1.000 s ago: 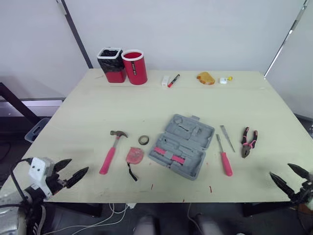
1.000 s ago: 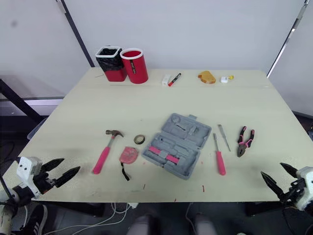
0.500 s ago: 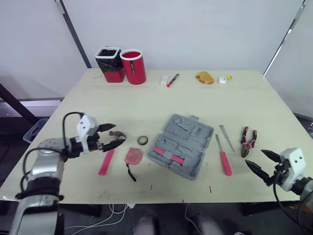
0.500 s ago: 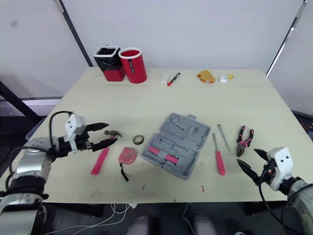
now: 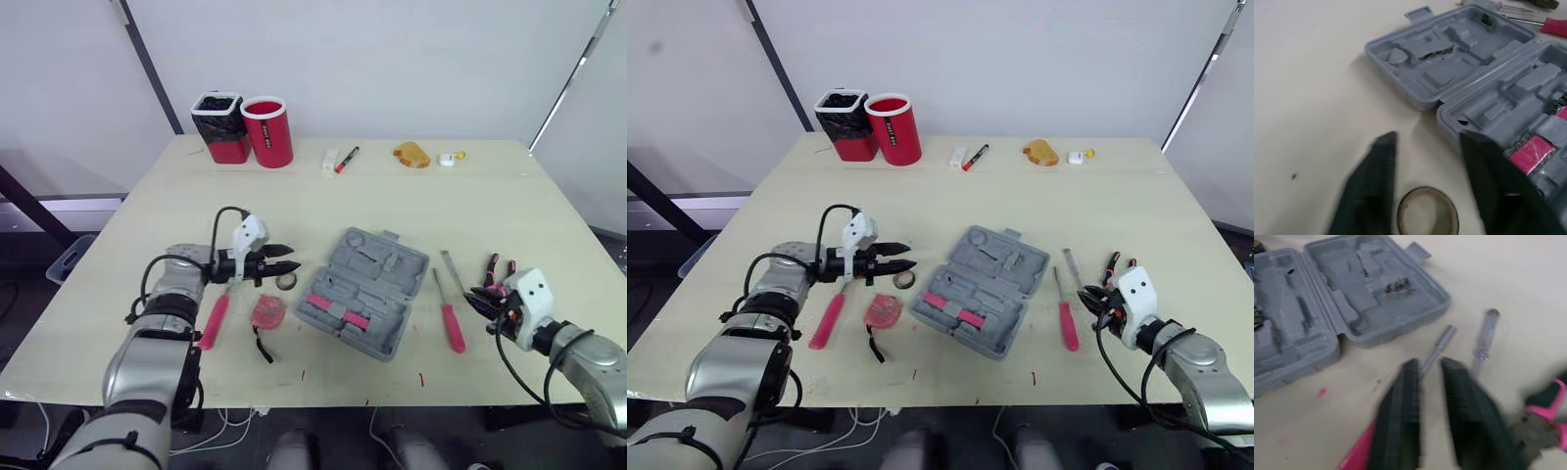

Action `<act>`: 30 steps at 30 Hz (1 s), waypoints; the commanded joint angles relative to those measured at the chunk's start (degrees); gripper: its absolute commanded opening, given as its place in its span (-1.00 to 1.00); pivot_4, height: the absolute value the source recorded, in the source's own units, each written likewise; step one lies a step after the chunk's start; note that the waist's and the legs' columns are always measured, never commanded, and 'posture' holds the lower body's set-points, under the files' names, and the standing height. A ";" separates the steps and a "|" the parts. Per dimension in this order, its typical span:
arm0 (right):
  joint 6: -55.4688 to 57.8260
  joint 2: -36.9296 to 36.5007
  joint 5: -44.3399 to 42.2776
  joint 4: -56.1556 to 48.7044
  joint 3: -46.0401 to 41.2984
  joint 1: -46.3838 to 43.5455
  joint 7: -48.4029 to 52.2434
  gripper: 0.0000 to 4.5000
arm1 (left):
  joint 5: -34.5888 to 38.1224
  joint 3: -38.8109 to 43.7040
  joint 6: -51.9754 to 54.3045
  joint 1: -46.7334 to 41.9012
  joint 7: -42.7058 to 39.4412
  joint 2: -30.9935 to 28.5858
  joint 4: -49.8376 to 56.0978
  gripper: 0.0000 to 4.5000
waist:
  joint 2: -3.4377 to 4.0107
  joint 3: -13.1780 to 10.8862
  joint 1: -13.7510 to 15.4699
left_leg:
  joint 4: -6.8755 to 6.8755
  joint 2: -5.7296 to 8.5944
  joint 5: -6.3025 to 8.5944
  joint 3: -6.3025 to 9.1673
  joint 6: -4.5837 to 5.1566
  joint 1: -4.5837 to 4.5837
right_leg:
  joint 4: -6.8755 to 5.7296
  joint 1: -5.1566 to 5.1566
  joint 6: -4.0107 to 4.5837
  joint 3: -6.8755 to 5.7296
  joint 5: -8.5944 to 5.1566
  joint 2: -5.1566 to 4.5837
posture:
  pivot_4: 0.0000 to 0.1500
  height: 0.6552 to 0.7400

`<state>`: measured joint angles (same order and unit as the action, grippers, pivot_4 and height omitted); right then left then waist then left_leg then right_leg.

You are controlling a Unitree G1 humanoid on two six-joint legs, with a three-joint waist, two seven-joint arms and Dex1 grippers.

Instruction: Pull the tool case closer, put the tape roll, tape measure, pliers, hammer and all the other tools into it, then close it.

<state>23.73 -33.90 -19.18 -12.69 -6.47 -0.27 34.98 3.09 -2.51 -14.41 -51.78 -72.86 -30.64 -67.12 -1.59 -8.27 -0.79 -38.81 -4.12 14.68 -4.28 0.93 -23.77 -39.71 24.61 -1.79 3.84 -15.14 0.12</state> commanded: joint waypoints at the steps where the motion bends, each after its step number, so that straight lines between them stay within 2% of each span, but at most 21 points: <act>1: 0.69 0.21 2.05 -0.07 1.93 -2.13 -0.85 -1.00 | -2.77 -0.73 -1.37 -3.13 2.60 1.07 -3.18 -0.85 | 0.00 0.00 0.02 | 0.00 0.00 0.00 0.00 0.00 0.00 | 0.00 0.00 0.00 -0.01 0.00 0.00 | 1.00 1.00; 2: 0.91 0.39 2.31 0.08 2.29 -2.54 -1.01 -1.00 | -3.29 -0.76 -1.43 -3.61 3.07 1.44 -3.79 -0.97 | -0.01 -0.01 0.01 | 0.00 0.01 0.00 0.01 0.00 -0.01 | 0.00 0.00 0.00 -0.01 0.00 0.00 | 1.00 1.00; 14: 4.72 1.69 6.72 0.96 7.74 -6.54 -2.42 -1.00 | -10.23 -2.29 1.05 -6.43 12.91 5.41 -8.42 -0.97 | -0.01 -0.01 0.00 | 0.00 0.01 0.00 0.04 0.00 -0.02 | -0.01 0.00 0.00 -0.04 0.00 0.00 | 1.00 1.00; 30: 13.42 4.54 11.98 3.64 16.46 -13.18 -3.27 -1.00 | -12.89 -1.34 6.11 -8.01 19.18 9.94 -10.43 -0.97 | -0.01 -0.01 0.02 | -0.02 0.01 0.00 0.05 0.00 -0.03 | -0.02 0.00 0.00 -0.06 0.00 -0.01 | 1.00 1.00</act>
<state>37.11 -29.39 -7.26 -8.27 10.50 -12.71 31.98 -9.96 -4.57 -8.55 -58.30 -54.06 -20.73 -77.59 -1.61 -8.28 -0.77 -38.82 -4.10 14.68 -4.23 0.93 -23.81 -39.73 24.61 -1.79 3.78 -15.13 0.11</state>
